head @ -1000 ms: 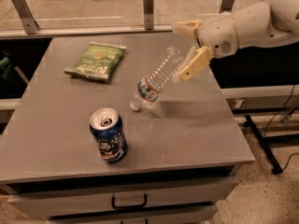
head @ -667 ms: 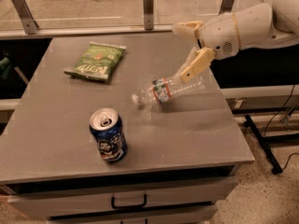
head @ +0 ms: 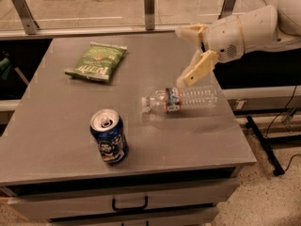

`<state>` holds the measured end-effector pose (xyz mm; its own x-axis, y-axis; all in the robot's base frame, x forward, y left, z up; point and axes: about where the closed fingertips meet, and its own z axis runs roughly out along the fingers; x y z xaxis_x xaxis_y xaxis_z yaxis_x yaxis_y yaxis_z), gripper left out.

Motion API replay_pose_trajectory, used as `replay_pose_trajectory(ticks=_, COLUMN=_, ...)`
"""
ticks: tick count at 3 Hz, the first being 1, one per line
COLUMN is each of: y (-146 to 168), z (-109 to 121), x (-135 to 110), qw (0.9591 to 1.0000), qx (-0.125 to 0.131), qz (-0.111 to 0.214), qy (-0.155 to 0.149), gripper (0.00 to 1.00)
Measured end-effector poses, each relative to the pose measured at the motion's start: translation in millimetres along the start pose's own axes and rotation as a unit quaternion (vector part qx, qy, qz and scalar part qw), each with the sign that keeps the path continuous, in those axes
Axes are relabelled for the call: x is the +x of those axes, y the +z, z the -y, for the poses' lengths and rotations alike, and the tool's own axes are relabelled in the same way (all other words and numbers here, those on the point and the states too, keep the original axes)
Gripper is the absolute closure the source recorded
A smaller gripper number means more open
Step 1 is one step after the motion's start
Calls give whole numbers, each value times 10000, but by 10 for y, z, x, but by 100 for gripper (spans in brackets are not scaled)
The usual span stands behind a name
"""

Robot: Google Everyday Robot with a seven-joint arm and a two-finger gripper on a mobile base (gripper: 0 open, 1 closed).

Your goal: Knock water bottle over

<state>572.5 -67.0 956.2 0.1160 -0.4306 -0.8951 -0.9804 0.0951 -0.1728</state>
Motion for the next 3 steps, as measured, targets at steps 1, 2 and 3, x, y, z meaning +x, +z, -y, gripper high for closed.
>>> replay_pose_trajectory(ticks=1, y=-333, z=237, x=83, qw=9985, qx=500, qz=-201, qy=-4, gripper=0)
replay_pose_trajectory(ticks=2, y=-965, z=686, x=86, qw=9855, qx=1524, qz=-737, qy=-93, gripper=0)
replay_pose_trajectory(ticks=3, y=-1750, z=984, x=34, qw=9472, qx=2733, qz=-1668, qy=-169, gripper=0)
